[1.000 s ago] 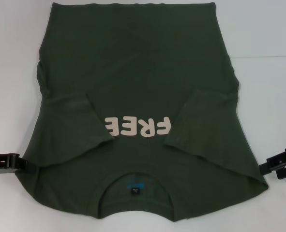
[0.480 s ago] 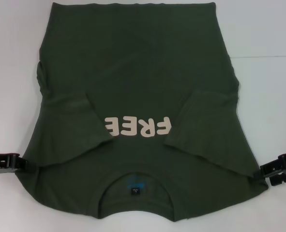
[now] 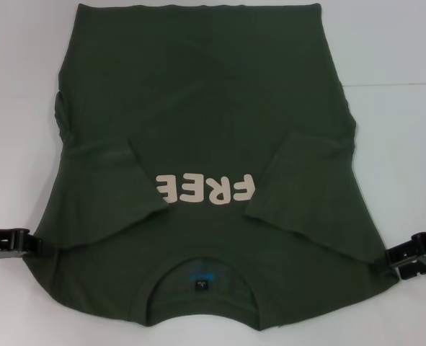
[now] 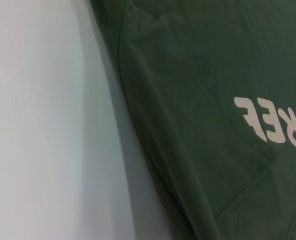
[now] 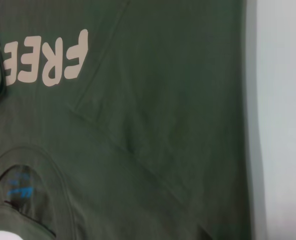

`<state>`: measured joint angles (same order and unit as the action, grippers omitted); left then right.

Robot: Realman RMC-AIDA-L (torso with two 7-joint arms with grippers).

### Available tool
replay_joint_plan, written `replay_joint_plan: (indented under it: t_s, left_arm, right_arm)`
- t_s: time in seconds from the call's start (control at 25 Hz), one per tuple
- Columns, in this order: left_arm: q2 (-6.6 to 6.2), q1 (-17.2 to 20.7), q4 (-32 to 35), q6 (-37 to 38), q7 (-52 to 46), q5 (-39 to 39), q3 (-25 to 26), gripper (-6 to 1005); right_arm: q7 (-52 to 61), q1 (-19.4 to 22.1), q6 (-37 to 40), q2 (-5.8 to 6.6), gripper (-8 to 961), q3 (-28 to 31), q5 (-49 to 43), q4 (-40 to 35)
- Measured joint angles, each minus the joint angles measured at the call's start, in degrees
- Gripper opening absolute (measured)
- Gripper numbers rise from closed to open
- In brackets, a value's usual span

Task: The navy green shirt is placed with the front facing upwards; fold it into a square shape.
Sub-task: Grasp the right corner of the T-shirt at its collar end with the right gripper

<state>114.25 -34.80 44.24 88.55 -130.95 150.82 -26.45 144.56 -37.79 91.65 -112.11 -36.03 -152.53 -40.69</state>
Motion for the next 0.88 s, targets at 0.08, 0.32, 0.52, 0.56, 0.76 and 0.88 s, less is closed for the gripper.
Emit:
replay_joint_plan:
  t_s: [0.08,0.32,0.52,0.56,0.76,0.88]
  left_arm:
    - [0.0,0.0,0.0,0.0,0.0,0.0,0.0,37]
    - [0.0,-0.1,0.0,-0.1,0.0,0.0,0.0,38]
    - [0.0,-0.2,0.0,-0.1,0.0,0.0,0.0,40]
    - [0.0,-0.2,0.0,-0.1,0.0,0.0,0.0,40]
    - [0.0,-0.2,0.0,-0.2,0.0,0.0,0.0,41]
    - [0.0,-0.2,0.0,-0.2,0.0,0.0,0.0,42]
  right_arm:
    - [-0.1,0.0,-0.1,-0.07,642,0.0,0.1,0.2]
    - [-0.2,0.0,-0.4,-0.28,641,0.0,0.1,0.5]
    - [-0.3,0.0,-0.5,-0.42,641,0.0,0.2,0.5]
    - [-0.3,0.0,-0.5,-0.46,641,0.0,0.2,0.5]
    - [-0.6,0.0,-0.5,-0.64,643,0.1,0.2,0.7]
    - [-0.8,-0.1,-0.6,-0.66,643,0.4,0.4,1.1]
